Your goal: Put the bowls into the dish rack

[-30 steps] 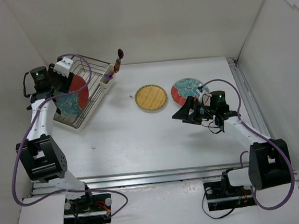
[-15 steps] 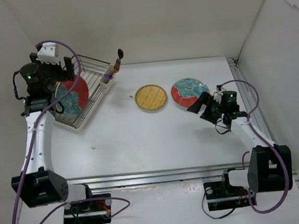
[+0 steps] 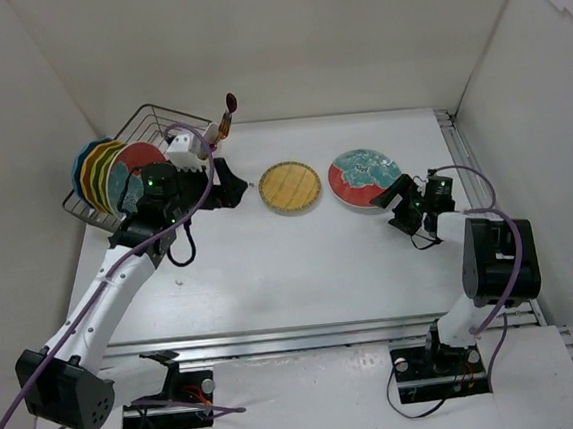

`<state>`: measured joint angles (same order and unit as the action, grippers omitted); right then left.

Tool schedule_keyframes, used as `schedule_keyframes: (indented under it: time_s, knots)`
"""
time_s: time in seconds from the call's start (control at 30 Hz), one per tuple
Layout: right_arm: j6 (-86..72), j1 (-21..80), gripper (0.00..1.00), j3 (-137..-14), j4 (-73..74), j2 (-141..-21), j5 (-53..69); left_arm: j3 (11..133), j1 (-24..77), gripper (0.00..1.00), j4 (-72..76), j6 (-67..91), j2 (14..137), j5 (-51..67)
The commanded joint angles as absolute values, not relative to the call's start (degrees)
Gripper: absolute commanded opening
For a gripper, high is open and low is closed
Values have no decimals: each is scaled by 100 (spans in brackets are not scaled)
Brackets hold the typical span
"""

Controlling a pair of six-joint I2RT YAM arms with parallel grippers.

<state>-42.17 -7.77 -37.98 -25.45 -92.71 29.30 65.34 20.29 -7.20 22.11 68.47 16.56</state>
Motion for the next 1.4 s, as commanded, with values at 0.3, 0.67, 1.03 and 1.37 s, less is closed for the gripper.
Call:
schedule_keyframes:
  time_s: [0.3,0.67,1.03,1.37]
  knots:
    - [-4982,-940,83,-4746,-3621,-10774,2795,5854,1451,99,-1609,3542,5669,1361]
    - [-5203,-940,9,-5159,-3665,-11153,2892,5282,1248,97,-923,3314,5554,2406]
    - [-4843,-1143,0,-4325,-3683,-9485,3444,4623,1529,93,307,3744,5686,3015]
    - [-4922,-1134,0,-3534,-3674,-7314,4385,4807,2056,92,949,4096,6502,3094]
